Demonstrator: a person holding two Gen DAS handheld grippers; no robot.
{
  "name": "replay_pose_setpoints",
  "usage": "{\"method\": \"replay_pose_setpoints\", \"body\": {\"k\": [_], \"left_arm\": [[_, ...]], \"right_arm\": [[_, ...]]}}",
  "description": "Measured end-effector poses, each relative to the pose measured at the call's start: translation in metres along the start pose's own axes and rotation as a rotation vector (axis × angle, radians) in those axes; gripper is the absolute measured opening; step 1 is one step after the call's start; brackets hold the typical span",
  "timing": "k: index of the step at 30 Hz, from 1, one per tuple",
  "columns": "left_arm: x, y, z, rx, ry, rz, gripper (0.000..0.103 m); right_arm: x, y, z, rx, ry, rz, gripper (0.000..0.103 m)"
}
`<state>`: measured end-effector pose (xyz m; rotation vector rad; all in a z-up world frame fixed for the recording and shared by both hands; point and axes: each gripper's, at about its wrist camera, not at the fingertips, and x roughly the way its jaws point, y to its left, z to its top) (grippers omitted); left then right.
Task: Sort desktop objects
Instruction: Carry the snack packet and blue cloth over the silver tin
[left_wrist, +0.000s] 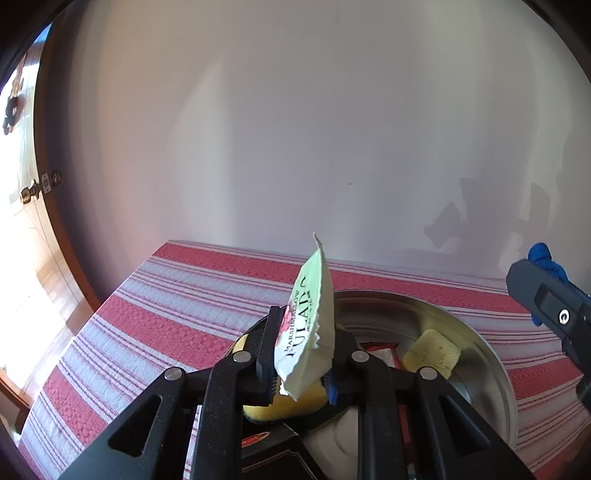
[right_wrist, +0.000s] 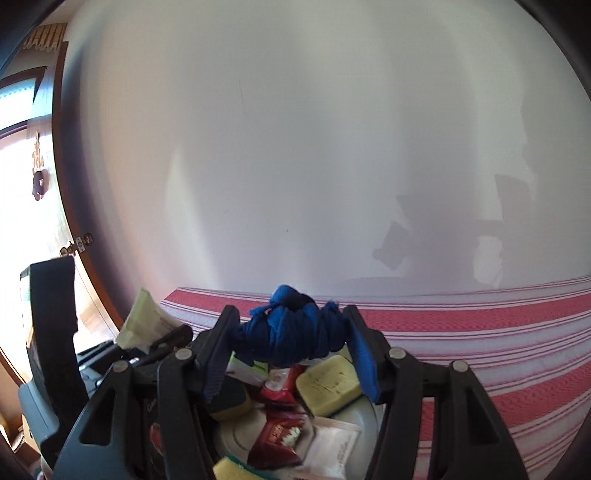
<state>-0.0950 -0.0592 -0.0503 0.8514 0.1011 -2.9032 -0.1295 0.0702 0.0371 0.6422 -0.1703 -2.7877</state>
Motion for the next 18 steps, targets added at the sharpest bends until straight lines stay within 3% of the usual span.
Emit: {"method": "replay_pose_setpoints", "body": {"k": [18], "left_arm": [[0.016, -0.009, -0.005, 0.024, 0.073, 0.047, 0.021]], "right_arm": [[0.056, 0.000, 0.022, 0.028, 0.133, -0.037, 0.058]]}}
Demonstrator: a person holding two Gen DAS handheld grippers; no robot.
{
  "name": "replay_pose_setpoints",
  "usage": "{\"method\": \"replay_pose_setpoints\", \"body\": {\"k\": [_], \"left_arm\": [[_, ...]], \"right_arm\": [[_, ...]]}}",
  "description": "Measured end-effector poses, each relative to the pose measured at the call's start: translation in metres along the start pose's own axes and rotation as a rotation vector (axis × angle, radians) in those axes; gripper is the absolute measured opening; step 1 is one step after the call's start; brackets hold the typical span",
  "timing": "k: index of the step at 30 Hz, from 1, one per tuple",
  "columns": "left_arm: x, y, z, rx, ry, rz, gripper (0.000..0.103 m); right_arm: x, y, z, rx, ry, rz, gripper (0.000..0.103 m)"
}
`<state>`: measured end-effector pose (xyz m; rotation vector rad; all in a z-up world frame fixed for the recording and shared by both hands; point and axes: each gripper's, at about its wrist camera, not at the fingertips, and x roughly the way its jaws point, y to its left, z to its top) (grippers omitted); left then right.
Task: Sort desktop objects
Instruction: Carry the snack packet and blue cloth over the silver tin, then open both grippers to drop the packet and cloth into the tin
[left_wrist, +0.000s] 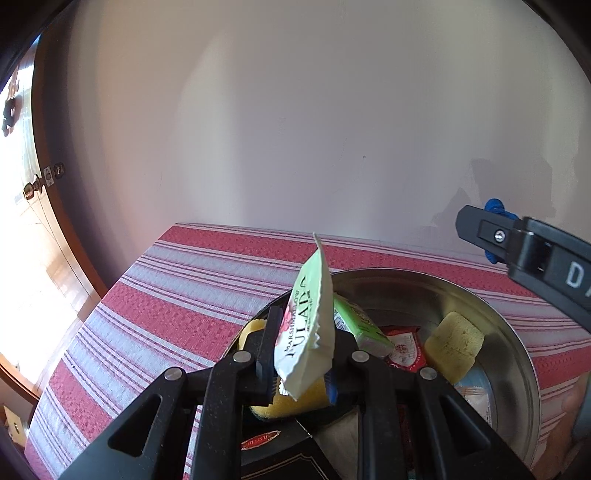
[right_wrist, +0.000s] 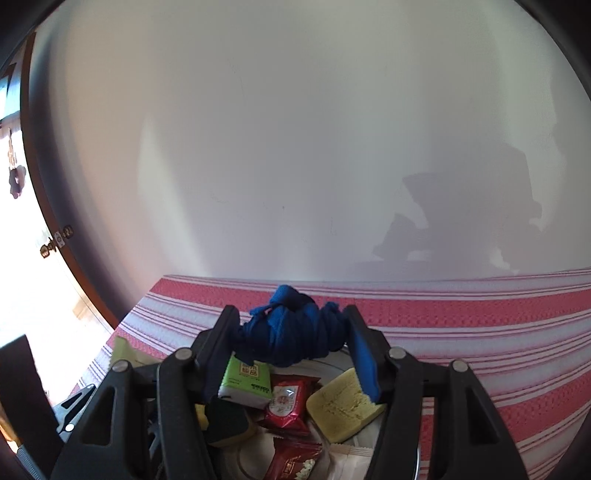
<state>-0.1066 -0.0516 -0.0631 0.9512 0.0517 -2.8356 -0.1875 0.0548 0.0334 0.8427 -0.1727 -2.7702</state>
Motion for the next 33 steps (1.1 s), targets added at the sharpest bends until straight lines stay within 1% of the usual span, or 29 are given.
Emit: {"method": "replay_pose_setpoints", "body": {"k": [5, 11, 16, 17, 19, 26, 28, 31, 33], "left_arm": [[0.003, -0.004, -0.002, 0.018, 0.021, 0.011, 0.021], [0.005, -0.009, -0.002, 0.050, 0.036, 0.024, 0.021], [0.005, -0.010, -0.002, 0.056, 0.047, 0.029, 0.021], [0.010, -0.005, -0.002, 0.058, 0.048, 0.029, 0.021], [0.011, -0.005, -0.002, 0.060, 0.052, 0.027, 0.021], [0.014, -0.005, -0.002, 0.061, 0.056, 0.024, 0.021], [0.013, -0.005, -0.002, 0.064, 0.056, 0.024, 0.021], [0.009, -0.011, -0.003, 0.082, 0.049, 0.030, 0.021], [0.008, -0.013, -0.004, 0.090, 0.047, 0.016, 0.021]], "right_arm": [[0.012, 0.002, 0.007, -0.018, 0.055, -0.022, 0.059], [0.032, -0.003, 0.014, 0.007, 0.134, -0.034, 0.059], [0.054, -0.007, 0.017, 0.038, 0.238, -0.021, 0.059], [0.056, -0.007, 0.015, 0.036, 0.256, -0.024, 0.059], [0.060, -0.006, 0.011, 0.029, 0.278, -0.027, 0.059], [0.064, -0.009, 0.003, 0.034, 0.325, -0.014, 0.059], [0.065, -0.010, 0.002, 0.038, 0.330, 0.003, 0.060], [0.067, -0.009, 0.001, 0.035, 0.333, -0.003, 0.060], [0.069, -0.007, 0.000, 0.027, 0.343, 0.000, 0.060]]}}
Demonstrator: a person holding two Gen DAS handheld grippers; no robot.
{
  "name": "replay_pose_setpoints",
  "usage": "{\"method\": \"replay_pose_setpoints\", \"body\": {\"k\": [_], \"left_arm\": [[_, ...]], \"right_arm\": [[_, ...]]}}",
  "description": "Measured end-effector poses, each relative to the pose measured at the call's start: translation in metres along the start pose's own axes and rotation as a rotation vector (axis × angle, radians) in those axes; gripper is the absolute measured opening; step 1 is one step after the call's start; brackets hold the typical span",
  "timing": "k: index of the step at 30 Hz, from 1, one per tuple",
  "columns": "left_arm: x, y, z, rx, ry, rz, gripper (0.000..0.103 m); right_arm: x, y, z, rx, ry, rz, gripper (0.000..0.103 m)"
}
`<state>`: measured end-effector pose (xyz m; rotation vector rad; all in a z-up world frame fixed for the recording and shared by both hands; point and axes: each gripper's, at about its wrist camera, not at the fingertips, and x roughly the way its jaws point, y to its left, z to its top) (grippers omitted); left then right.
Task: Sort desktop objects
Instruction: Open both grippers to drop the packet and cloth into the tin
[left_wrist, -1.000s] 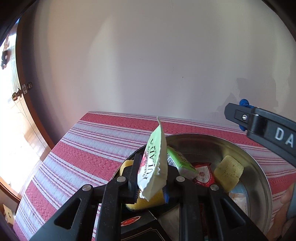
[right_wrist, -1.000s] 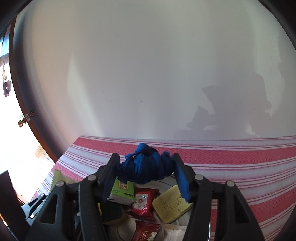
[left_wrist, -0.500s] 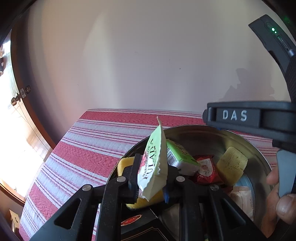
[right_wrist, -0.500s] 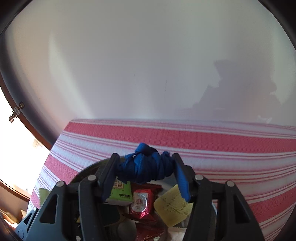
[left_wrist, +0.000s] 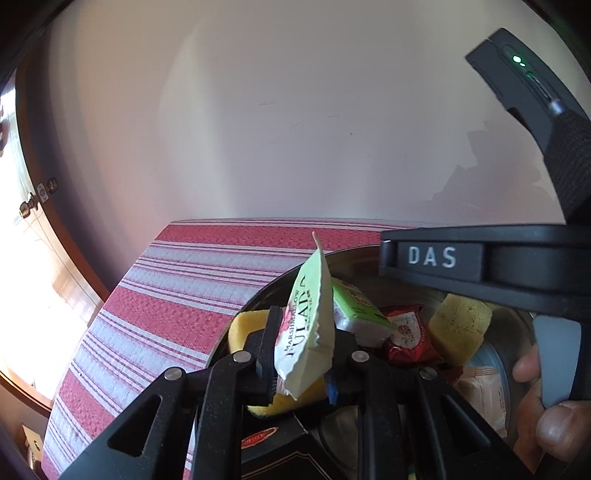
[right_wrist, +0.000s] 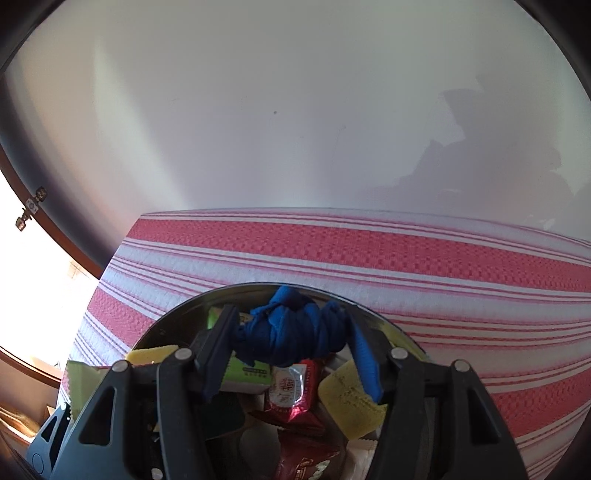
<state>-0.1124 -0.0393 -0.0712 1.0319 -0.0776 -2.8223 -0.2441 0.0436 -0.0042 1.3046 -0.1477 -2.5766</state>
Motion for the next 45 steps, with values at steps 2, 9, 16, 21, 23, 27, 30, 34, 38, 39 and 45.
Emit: {"method": "replay_pose_setpoints", "body": {"k": [2, 9, 16, 21, 23, 27, 30, 34, 38, 39, 45], "left_arm": [[-0.001, -0.003, -0.001, 0.014, 0.005, -0.014, 0.023], [0.002, 0.002, 0.001, -0.018, 0.023, -0.032, 0.032], [-0.003, 0.000, 0.001, -0.016, -0.001, -0.022, 0.057], [-0.005, 0.006, 0.003, -0.053, -0.007, -0.035, 0.080], [-0.005, 0.007, 0.003, -0.060, -0.006, -0.039, 0.081], [-0.005, 0.007, 0.004, -0.057, -0.004, -0.041, 0.082], [-0.008, 0.008, 0.005, -0.069, -0.018, -0.046, 0.092], [-0.017, 0.007, 0.006, -0.078, -0.060, -0.038, 0.094], [-0.027, 0.004, 0.004, -0.067, -0.115, -0.006, 0.097], [-0.030, 0.003, 0.004, -0.065, -0.131, 0.000, 0.097], [-0.035, 0.002, 0.002, -0.054, -0.193, 0.018, 0.100]], "right_arm": [[0.000, 0.002, 0.000, -0.004, -0.003, 0.027, 0.067], [-0.031, 0.000, -0.001, 0.022, -0.131, 0.065, 0.094], [-0.031, 0.003, -0.007, 0.027, -0.138, 0.047, 0.094], [-0.025, -0.001, -0.009, 0.037, -0.121, 0.040, 0.097], [-0.025, -0.002, -0.010, 0.037, -0.115, 0.034, 0.099], [-0.024, -0.001, -0.012, 0.026, -0.110, 0.025, 0.099], [-0.029, -0.001, -0.015, 0.011, -0.132, -0.002, 0.099], [-0.046, -0.005, -0.030, -0.020, -0.190, -0.052, 0.101], [-0.074, -0.010, -0.056, -0.043, -0.309, -0.086, 0.103], [-0.080, -0.011, -0.064, -0.045, -0.338, -0.096, 0.103], [-0.110, -0.015, -0.093, -0.018, -0.487, -0.093, 0.103]]}}
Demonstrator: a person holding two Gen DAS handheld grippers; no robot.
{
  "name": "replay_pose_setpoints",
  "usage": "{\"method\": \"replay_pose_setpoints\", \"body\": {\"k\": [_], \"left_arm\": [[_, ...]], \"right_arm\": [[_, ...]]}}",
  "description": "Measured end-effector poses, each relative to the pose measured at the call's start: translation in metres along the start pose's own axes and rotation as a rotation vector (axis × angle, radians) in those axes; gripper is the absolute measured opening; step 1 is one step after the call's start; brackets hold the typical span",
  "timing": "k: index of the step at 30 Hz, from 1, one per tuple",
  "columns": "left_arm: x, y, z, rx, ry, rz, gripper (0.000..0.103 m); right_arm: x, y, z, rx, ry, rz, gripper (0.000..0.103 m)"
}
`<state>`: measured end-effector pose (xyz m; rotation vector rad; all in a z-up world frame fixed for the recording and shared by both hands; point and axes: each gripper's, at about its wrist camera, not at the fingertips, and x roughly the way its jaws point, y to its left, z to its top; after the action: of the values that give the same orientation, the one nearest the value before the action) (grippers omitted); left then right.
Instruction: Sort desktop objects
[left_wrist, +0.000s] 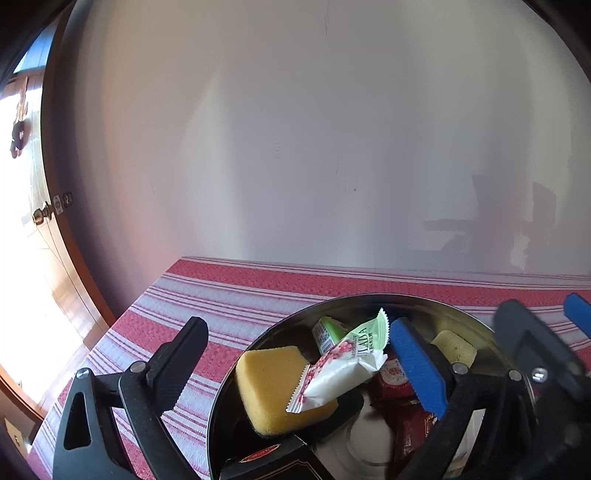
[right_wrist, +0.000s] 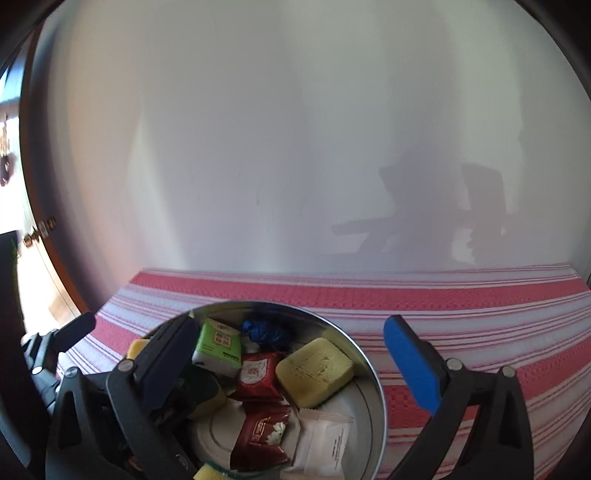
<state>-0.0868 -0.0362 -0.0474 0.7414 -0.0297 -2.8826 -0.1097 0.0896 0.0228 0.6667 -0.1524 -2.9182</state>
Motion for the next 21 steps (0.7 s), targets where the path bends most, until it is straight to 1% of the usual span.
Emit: {"method": "replay_pose_setpoints", "body": {"k": [4, 7, 9, 14, 21], "left_arm": [[-0.010, -0.006, -0.001, 0.011, -0.042, 0.023, 0.101], [-0.014, -0.008, -0.001, 0.011, -0.057, 0.028, 0.101], [-0.012, -0.006, 0.000, 0.004, -0.054, 0.027, 0.102], [-0.013, -0.004, 0.000, -0.007, -0.052, 0.025, 0.102], [-0.018, 0.003, -0.001, -0.011, -0.069, 0.012, 0.102]], "right_arm": [[-0.018, -0.004, -0.006, 0.007, -0.105, 0.001, 0.103], [-0.023, -0.010, -0.009, 0.022, -0.144, 0.000, 0.103], [-0.024, -0.014, -0.011, 0.029, -0.149, -0.005, 0.103], [-0.022, -0.026, -0.014, 0.066, -0.125, -0.001, 0.103], [-0.030, -0.031, -0.018, 0.074, -0.145, -0.014, 0.103]]}}
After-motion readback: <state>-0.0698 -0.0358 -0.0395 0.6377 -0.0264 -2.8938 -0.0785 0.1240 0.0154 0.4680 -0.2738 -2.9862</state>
